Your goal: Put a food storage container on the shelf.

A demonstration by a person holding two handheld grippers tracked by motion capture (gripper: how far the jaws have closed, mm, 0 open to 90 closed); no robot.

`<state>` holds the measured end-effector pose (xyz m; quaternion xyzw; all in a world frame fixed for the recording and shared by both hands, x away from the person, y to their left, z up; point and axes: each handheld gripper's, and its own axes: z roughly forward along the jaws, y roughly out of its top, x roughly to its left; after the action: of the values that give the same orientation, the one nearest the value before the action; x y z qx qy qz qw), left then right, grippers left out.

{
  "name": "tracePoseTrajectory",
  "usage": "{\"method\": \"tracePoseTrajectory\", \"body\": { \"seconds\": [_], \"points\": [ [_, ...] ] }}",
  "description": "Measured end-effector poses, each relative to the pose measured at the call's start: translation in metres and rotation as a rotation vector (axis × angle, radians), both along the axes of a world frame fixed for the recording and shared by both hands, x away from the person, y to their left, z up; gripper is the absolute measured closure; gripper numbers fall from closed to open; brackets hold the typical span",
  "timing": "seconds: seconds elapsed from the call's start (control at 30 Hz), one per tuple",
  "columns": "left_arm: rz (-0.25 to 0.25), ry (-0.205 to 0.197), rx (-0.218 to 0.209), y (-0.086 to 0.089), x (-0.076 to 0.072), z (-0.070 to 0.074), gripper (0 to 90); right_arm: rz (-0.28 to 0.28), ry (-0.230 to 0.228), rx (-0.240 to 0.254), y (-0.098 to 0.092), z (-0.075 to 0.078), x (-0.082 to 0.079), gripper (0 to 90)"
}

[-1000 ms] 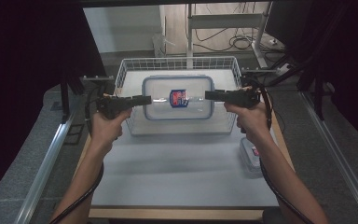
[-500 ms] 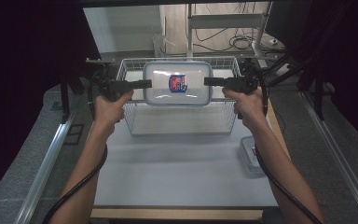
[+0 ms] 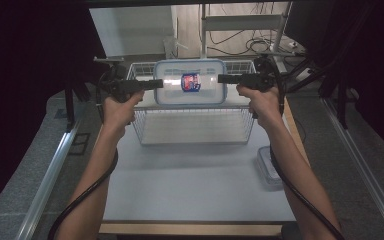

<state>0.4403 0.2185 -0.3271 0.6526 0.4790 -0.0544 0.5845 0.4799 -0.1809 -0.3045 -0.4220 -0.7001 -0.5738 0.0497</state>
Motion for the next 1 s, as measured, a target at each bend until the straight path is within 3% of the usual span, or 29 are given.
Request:
{"method": "tracePoseTrajectory", "body": {
  "seconds": [0.4,0.5,0.6,0.7,0.73,0.87,1.0],
  "points": [
    [0.024,-0.011,0.015,-0.004,0.004,-0.001,49.0,-0.033,-0.011,-0.016,0.005,-0.002,0.006,47.7],
    [0.043,-0.007,0.037,-0.008,0.006,-0.003,42.5,-0.031,-0.013,-0.023,0.007,-0.005,0.008,45.7],
    [0.053,0.006,0.024,-0.009,0.01,-0.008,37.0,-0.056,-0.025,-0.024,0.008,-0.009,0.01,42.8],
    [0.055,0.004,0.03,-0.009,0.011,-0.01,37.8,-0.084,-0.029,-0.071,0.008,-0.011,0.011,43.4],
    [0.058,0.001,0.034,-0.01,0.011,-0.01,37.3,-0.083,-0.029,-0.062,0.008,-0.012,0.012,43.8],
    [0.066,-0.051,0.057,-0.011,0.007,-0.007,32.5,-0.091,-0.056,-0.074,0.006,-0.012,0.011,44.1],
    [0.07,-0.145,0.127,-0.01,-0.006,-0.002,29.1,-0.097,-0.16,-0.159,0.004,-0.005,0.0,47.0]
  ]
}}
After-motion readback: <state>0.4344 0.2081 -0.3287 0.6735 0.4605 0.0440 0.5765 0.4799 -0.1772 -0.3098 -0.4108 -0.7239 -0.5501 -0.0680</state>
